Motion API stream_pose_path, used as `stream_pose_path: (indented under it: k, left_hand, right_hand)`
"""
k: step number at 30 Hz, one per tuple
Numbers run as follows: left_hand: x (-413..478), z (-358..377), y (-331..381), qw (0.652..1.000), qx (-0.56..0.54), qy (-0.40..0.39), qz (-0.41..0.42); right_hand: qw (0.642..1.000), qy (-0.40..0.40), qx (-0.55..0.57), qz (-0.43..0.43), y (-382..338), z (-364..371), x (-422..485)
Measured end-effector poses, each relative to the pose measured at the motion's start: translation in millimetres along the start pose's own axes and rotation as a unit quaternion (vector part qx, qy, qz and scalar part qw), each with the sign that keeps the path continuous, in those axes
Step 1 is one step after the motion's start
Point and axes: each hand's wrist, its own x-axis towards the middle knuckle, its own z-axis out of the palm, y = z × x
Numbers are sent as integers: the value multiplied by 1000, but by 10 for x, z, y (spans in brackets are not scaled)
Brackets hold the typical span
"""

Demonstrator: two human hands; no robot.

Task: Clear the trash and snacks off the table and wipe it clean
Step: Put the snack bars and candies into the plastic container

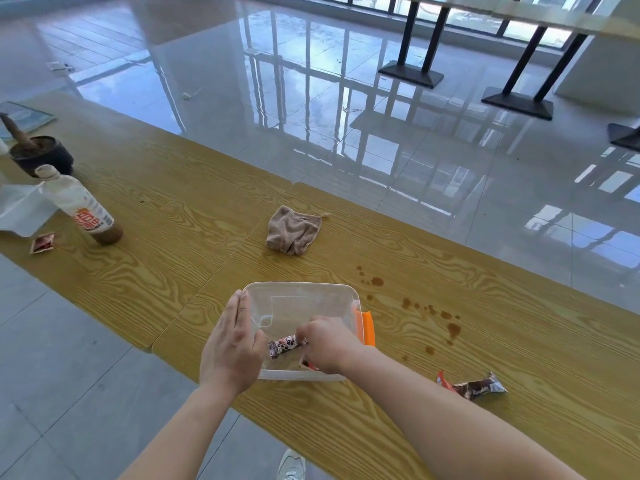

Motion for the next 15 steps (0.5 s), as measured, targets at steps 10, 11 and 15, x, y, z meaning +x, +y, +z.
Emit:
stream_pose_path:
  k: [10, 11, 15]
  left_hand:
    - [-184, -272, -545, 999, 33, 25, -32]
    - [-177, -272, -583, 999, 31, 30, -31]
    - [-95, -275, -508, 999, 24, 28, -22]
  right_hand:
    - [936, 310, 167, 10, 197, -368, -520]
    - [935, 316, 158, 39, 388, -387, -631]
    - [962, 181, 57, 195, 1323, -313, -1061]
